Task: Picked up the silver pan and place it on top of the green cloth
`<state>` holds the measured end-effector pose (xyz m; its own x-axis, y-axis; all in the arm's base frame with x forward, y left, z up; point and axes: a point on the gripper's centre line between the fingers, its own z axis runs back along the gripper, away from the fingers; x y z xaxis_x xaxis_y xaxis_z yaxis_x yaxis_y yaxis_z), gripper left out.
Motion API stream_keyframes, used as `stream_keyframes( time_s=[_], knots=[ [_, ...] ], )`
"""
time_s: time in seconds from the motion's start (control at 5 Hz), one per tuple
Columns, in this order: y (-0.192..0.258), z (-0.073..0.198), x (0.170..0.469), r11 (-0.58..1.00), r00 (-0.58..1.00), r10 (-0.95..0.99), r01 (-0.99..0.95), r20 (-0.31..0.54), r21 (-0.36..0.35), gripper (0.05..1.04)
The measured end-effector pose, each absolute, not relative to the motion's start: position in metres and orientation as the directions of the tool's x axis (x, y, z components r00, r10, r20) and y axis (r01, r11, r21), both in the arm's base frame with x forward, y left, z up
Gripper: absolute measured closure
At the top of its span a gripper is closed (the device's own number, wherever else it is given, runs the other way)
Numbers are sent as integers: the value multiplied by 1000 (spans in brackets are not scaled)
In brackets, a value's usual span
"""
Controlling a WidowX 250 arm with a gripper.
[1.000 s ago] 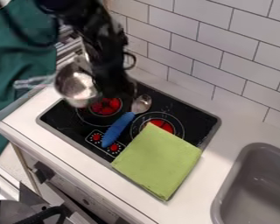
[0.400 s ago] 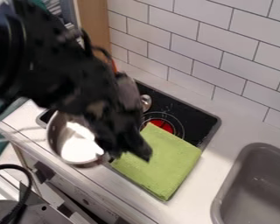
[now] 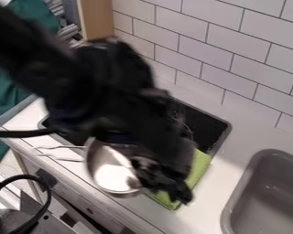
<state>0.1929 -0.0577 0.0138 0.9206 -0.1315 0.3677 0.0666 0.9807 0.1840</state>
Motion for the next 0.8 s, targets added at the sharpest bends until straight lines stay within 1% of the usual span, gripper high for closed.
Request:
stream_keyframes(
  time_s=[0.2, 0.4, 0.6, 0.8],
  knots=[
    [-74, 6, 211, 975, 920, -168, 103, 354, 195, 1024],
    [-90, 0, 233, 976, 921, -177, 118, 348, 183, 1024],
    [-90, -8, 247, 984, 930, -141, 94, 339, 150, 1024],
    [-76, -18, 252, 988, 945, -103, 61, 312, 140, 1024]
  ],
)
